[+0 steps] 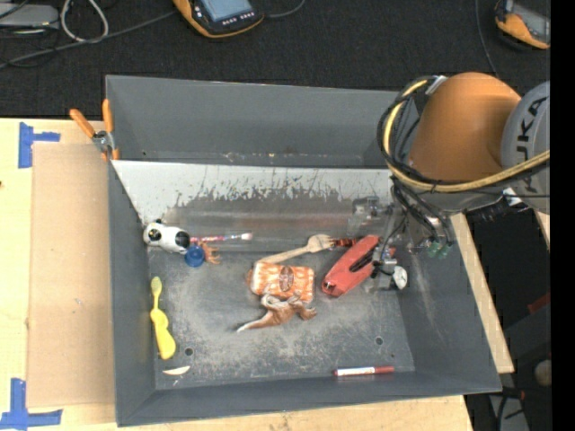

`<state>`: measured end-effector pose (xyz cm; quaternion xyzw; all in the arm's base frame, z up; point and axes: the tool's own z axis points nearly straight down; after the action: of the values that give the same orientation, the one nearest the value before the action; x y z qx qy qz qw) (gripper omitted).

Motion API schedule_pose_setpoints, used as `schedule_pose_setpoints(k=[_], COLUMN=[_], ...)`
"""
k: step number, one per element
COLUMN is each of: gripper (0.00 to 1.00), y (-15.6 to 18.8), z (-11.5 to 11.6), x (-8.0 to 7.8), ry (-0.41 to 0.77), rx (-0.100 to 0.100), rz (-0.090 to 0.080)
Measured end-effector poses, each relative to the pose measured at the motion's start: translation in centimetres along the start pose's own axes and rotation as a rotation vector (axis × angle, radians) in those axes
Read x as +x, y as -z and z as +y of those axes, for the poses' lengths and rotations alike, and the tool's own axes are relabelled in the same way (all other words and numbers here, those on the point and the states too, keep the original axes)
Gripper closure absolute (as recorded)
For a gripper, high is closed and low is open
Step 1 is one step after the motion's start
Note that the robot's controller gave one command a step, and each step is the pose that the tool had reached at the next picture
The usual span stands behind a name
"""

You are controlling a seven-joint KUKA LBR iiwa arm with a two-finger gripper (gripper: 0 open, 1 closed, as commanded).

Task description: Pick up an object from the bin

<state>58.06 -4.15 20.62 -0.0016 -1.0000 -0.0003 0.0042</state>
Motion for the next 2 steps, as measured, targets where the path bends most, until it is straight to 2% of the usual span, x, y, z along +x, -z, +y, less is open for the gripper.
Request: schedule_pose_setpoints(k=[1,2], gripper=[0.0,0.0], y=[0.5,-3.3], z=[0.0,0.3], x=[-0.1,-0.1], ry=[0.001,-0.093], rx=[0.0,-0.001], rz=[-0.008,-0.011])
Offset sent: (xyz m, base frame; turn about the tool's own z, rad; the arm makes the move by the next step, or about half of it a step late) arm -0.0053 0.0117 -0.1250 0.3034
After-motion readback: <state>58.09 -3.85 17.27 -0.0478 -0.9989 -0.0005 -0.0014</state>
